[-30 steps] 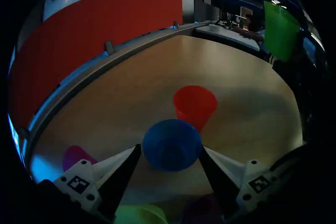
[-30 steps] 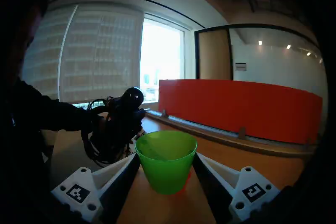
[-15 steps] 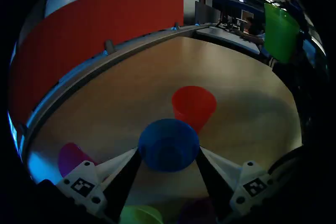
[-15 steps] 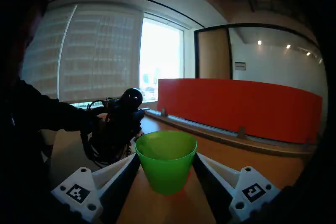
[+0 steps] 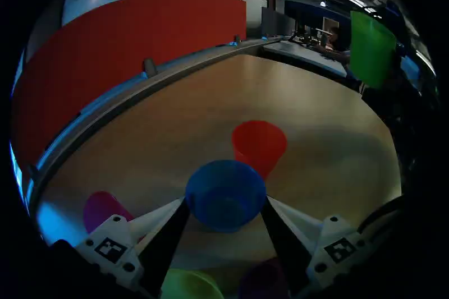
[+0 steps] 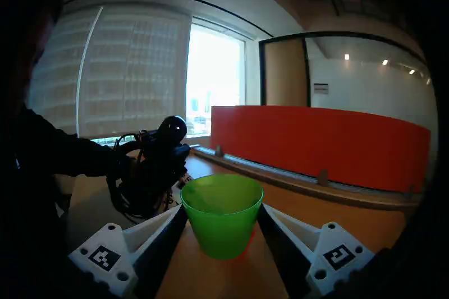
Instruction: Pour water
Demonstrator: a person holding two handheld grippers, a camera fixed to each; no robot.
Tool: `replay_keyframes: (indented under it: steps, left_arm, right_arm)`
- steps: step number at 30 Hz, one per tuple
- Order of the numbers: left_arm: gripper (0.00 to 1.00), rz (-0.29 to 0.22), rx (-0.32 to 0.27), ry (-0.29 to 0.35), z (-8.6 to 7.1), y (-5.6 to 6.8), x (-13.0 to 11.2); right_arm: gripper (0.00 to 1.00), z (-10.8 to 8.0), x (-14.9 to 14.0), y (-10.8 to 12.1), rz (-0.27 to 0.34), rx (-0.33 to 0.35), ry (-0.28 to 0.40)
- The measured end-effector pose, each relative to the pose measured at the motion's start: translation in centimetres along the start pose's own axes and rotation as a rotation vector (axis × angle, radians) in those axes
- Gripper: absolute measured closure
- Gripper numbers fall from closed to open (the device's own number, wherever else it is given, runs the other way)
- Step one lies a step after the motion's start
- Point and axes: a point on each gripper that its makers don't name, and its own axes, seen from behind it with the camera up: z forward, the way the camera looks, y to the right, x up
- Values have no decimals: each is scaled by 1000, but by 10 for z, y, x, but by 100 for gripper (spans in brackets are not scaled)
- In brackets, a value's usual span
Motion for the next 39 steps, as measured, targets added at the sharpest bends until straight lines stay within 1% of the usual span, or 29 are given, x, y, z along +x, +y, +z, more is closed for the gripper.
replay_keyframes:
  steps: [5,15,24,27,33,39]
  left_arm:
    - [14,-8,9,43,-11,-1,11]
    - [14,-22,41,126,-37,-5,30]
    - [14,-56,61,253,-67,-8,53]
    - [14,-59,72,297,-78,-10,60]
    - [14,-62,71,381,-99,-6,73]
    - [14,-63,91,447,-117,-6,86]
  right_arm:
    - [11,0,5,-4,0,2,0]
    - [10,1,14,-11,-1,7,0]
    - [10,0,20,-16,-9,7,-1]
    - [11,0,21,-16,-9,8,0]
    - [10,2,21,-18,-8,5,-2]
    - [10,3,25,-24,-9,12,-3]
